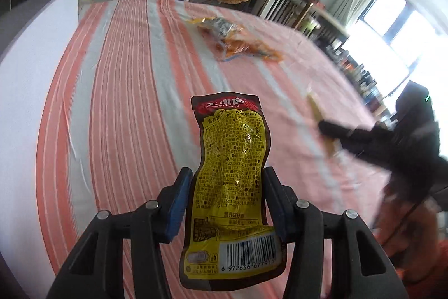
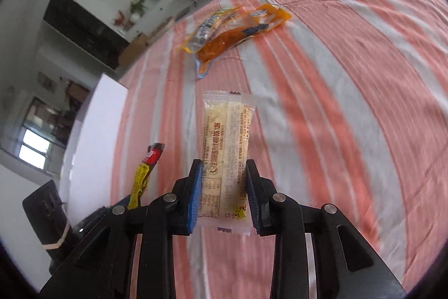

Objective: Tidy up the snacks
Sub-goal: 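Carry both packets over the cardboard box and open both grippers to drop them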

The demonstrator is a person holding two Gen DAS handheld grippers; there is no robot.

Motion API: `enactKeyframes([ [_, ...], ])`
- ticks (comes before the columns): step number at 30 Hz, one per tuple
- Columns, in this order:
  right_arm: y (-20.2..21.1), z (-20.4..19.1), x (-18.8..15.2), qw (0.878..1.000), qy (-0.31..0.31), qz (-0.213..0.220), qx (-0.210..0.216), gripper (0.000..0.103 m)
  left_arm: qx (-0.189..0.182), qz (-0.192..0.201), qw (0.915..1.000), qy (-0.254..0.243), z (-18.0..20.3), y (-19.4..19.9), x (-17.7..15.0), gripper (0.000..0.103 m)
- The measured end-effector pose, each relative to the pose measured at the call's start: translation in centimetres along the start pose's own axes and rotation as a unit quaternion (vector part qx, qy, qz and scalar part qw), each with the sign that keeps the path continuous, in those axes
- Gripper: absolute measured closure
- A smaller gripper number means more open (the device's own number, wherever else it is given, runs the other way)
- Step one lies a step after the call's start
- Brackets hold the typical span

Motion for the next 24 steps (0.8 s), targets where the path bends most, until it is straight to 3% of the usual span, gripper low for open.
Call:
enactKeyframes([
  [4,2.3,-3.4,-2.0,0.999,0.008,0.020,0.026,0.072,-0.047,0.036,0.9982,0.002,1.0,6.7,0.5,0.052],
  [7,3.6,-7.8,-2.3,0.998,0.049,0.030,0.040,0.072,-0.030,0.084,0.9960,0.002,-0.9,13.0,1.3,0.052],
  [12,4.8,-20.0,-3.0,0.983,0.153,0.035,0.091,0.072,0.096,0.141,0.9844,0.043,-9.6,21.9,0.3,0.052],
  [16,2.9,-29.8,-5.3,0.963,0.225,-0.001,0.148,0.072,0.192,0.139,0.9646,0.115,-18.2,25.6,-2.5,0.050],
  [18,0.9,-34.0,-7.2,0.952,0.258,-0.026,0.165,0.071,0.243,0.126,0.9496,0.154,-22.1,26.3,-4.4,0.046],
  [20,-1.5,-36.7,-9.4,0.943,0.290,-0.047,0.157,0.061,0.261,0.118,0.9391,0.190,-24.7,26.3,-6.0,0.024],
  [21,-3.0,-37.6,-10.4,0.939,0.305,-0.061,0.145,0.037,0.262,0.120,0.9350,0.207,-25.6,26.3,-6.7,0.012],
  [22,-3.9,-37.8,-11.2,0.938,0.309,-0.071,0.138,0.030,0.258,0.128,0.9313,0.223,-26.3,26.3,-7.3,0.011],
  [24,-5.0,-36.8,-12.0,0.942,0.303,-0.074,0.124,0.030,0.252,0.136,0.9280,0.238,-27.1,26.2,-7.9,0.011],
])
Point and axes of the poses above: each gripper's, at about its wrist camera, not at the fingertips, and y roughly against the way its jaws point, z to its right, x to its top, the point moved 8 cm from there along -y, roughly the way its jaws point, and after that the axes turned 9 degrees about -z, right-handed, at the moved point
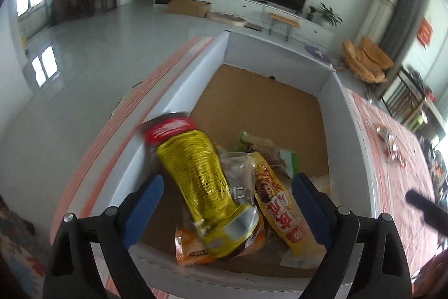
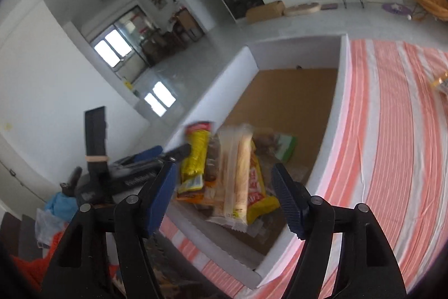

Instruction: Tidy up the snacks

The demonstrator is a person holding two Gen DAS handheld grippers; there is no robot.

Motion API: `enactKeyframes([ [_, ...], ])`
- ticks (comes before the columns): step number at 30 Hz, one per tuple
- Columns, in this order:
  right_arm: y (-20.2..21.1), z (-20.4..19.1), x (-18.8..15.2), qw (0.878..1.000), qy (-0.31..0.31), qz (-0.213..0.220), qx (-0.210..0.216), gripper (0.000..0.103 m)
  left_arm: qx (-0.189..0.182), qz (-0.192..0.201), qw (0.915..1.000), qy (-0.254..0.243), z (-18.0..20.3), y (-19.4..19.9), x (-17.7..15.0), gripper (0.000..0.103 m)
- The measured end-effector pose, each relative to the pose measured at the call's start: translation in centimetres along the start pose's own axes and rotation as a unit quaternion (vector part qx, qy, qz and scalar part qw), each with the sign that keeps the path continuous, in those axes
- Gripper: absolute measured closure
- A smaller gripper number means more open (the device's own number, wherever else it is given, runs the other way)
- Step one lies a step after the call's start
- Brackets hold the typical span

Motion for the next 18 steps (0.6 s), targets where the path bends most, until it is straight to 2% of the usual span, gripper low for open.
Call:
enactKeyframes([
  [2,0.1,2.0,-1.2,0.999,-0.003,0.000,-0.032,0.031,-0.002,0.014,0.9999,0.008,0.2,0.0,0.1,0.011],
  [4,1.0,4.9,-2.5,0.996,-0.011,0.008,-0.092,0.031,-0.016,0.029,0.9994,0.009,1.6,0.1,0.4,0.011],
  [7,3.1,11.6,-4.3,0.981,-0.051,0.027,-0.184,0.031,-0.058,0.037,0.9976,0.000,4.2,0.4,0.3,0.010],
  [9,5.0,16.5,-6.4,0.962,-0.081,0.039,-0.257,0.031,-0.089,0.039,0.9950,-0.021,7.4,1.0,0.5,0.010],
  [12,7.9,23.5,-10.5,0.923,-0.133,0.042,-0.358,0.031,-0.129,0.036,0.9879,-0.078,13.3,2.0,-0.3,0.010],
  [15,11.0,28.4,-14.1,0.889,-0.180,0.052,-0.419,0.031,-0.163,0.027,0.9754,-0.146,19.8,2.9,-2.2,0.009],
  [18,13.8,31.1,-16.6,0.867,-0.215,0.066,-0.445,0.031,-0.197,-0.001,0.9571,-0.213,26.6,3.5,-5.2,0.006],
])
Point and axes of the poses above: each gripper's, at about its wrist camera, not at the fingertips, and y roughly against the way its jaws point, z to its right, x to its top, the point moved 8 cm from there along -y, roughly the way its jaws point, and after that the axes turned 9 degrees about -z, right-handed, at the moved point
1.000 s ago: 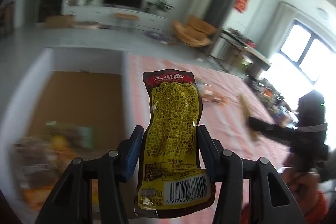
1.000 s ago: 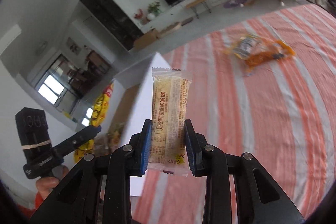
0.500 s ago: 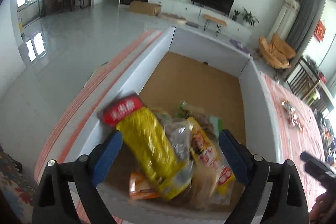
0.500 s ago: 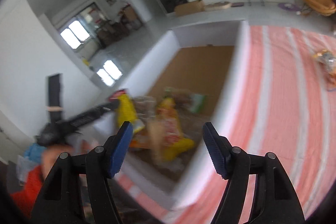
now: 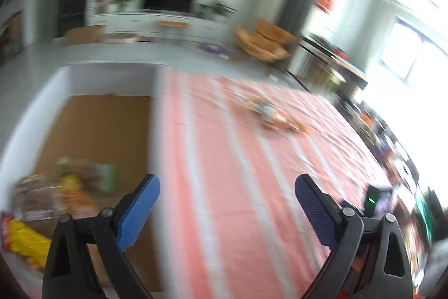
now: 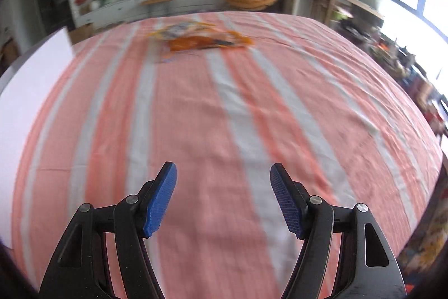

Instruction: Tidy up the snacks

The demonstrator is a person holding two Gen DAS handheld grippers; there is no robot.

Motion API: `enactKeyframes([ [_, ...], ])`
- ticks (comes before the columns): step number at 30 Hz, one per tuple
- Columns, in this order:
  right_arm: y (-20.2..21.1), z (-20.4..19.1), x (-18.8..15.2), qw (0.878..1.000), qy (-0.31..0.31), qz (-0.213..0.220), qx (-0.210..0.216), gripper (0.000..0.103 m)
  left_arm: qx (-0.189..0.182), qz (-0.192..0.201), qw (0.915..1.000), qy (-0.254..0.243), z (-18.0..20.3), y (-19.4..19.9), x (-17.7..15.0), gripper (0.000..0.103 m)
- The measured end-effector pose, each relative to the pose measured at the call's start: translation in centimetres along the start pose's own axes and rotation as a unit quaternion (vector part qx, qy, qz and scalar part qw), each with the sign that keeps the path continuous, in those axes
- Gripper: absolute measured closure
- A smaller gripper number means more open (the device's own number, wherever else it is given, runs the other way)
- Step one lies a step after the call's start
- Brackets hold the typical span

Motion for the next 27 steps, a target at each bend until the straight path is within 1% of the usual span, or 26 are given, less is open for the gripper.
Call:
enactKeyframes([
  [1,-0.3,1.0,0.3,1.000,-0.008,0.001,-0.006,0.031,-0.008,-0.010,0.9998,-0.013,1.6,-0.7,-0.1,0.006],
  [3,-0.6,2.2,0.3,1.000,-0.022,0.003,-0.021,0.031,-0.022,-0.041,0.9983,-0.036,5.1,-2.9,-0.5,0.006],
  [5,-0.9,2.7,0.5,0.999,-0.037,-0.003,-0.029,0.031,-0.030,-0.068,0.9955,-0.058,8.0,-5.2,-1.1,0.006],
  [7,-1.0,3.7,0.0,0.998,-0.044,-0.001,-0.043,0.031,-0.019,-0.085,0.9933,-0.076,10.1,-7.6,-1.7,0.006],
  [9,-1.1,4.0,-0.3,0.998,-0.049,-0.001,-0.049,0.031,-0.003,-0.104,0.9909,-0.085,10.9,-10.3,-2.6,0.006],
  [12,-1.0,4.4,-0.7,0.997,-0.057,-0.001,-0.042,0.031,0.027,-0.131,0.9877,-0.082,10.2,-14.7,-3.4,0.006],
  [17,-1.5,4.7,-1.4,0.997,-0.064,-0.017,-0.033,0.030,0.063,-0.147,0.9853,-0.058,7.9,-19.7,-4.8,0.006],
  [19,-1.7,4.9,-1.5,0.997,-0.070,-0.022,-0.026,0.026,0.070,-0.147,0.9856,-0.047,6.9,-21.0,-5.4,0.006],
  [21,-1.7,5.0,-1.6,0.997,-0.075,-0.024,-0.023,0.024,0.080,-0.141,0.9856,-0.045,6.3,-22.2,-5.6,0.006],
  [22,-1.8,5.0,-1.6,0.997,-0.074,-0.024,-0.023,0.023,0.092,-0.124,0.9863,-0.060,6.4,-22.2,-5.5,0.005],
  [23,-1.8,4.9,-1.6,0.997,-0.072,-0.025,-0.024,0.022,0.104,-0.121,0.9844,-0.074,6.3,-22.5,-5.7,0.005],
  [24,-1.8,4.8,-1.6,0.997,-0.070,-0.027,-0.022,0.021,0.116,-0.118,0.9823,-0.088,6.4,-22.8,-5.7,0.002],
  [25,-1.9,4.8,-1.6,0.997,-0.069,-0.027,-0.021,0.020,0.118,-0.107,0.9822,-0.099,6.5,-22.7,-5.7,0.002],
  [27,-1.8,4.8,-1.6,0.997,-0.068,-0.028,-0.020,0.019,0.113,-0.110,0.9834,-0.091,6.3,-22.6,-5.6,0.002],
])
Point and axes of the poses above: each gripper's, at about its wrist camera, not at the fingertips, and y roughly against the way its jaws point, z to its right, x to its top, the point moved 8 cm from there along -y, roughly the way its jaws point, and after that the axes turned 9 degrees about -z, right-handed, at the moved point
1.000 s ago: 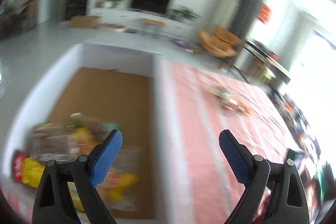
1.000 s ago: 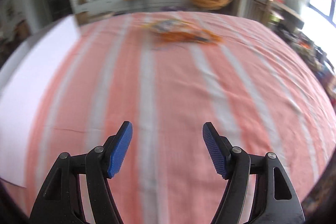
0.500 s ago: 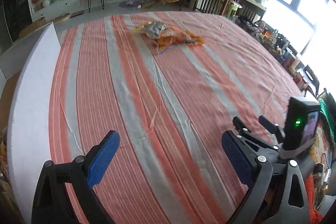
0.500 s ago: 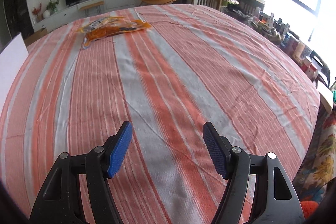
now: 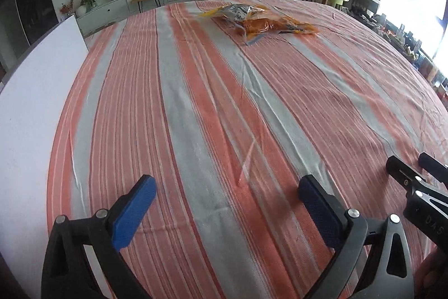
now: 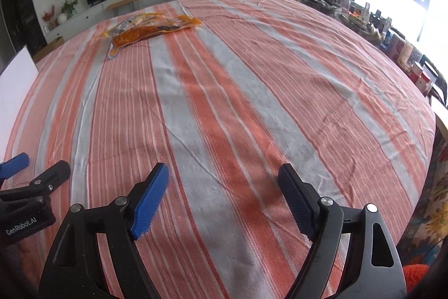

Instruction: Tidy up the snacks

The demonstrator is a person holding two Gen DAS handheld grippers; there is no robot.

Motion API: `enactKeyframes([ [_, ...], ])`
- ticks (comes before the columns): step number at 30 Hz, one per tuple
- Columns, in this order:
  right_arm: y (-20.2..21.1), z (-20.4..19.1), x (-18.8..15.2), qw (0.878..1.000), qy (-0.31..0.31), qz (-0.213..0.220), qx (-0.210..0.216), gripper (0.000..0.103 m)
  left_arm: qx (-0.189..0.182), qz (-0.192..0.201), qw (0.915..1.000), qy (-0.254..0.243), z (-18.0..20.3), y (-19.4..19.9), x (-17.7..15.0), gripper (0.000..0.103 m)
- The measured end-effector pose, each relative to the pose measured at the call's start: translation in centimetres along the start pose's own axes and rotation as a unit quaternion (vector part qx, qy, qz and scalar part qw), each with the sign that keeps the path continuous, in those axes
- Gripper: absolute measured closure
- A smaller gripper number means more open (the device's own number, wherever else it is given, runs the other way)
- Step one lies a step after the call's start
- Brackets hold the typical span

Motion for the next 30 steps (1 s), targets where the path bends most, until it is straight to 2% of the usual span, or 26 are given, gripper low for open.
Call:
enactKeyframes([
  [27,0.09,-0.05,0.04,1.000,0.001,-0.002,0.000,0.017,0.003,0.000,1.0000,0.004,-0.07,-0.20,-0.02,0.000],
  [28,0.10,-0.05,0.04,1.000,0.001,-0.002,0.000,0.017,0.003,-0.008,1.0000,0.005,-0.05,-0.28,0.05,0.000],
  [30,0.11,-0.11,0.04,1.000,0.001,-0.002,0.001,0.017,0.004,-0.048,0.9986,0.022,-0.16,-0.47,0.39,0.000],
])
Point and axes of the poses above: each gripper's, at about its wrist camera, not at the fingertips, and y roughly against the way its jaws point, z to its right, x to its top, the point moved 8 cm from there along -y, roughly the way its jaws point, and after that the axes turned 9 degrees about -z, right-handed, at the moved point
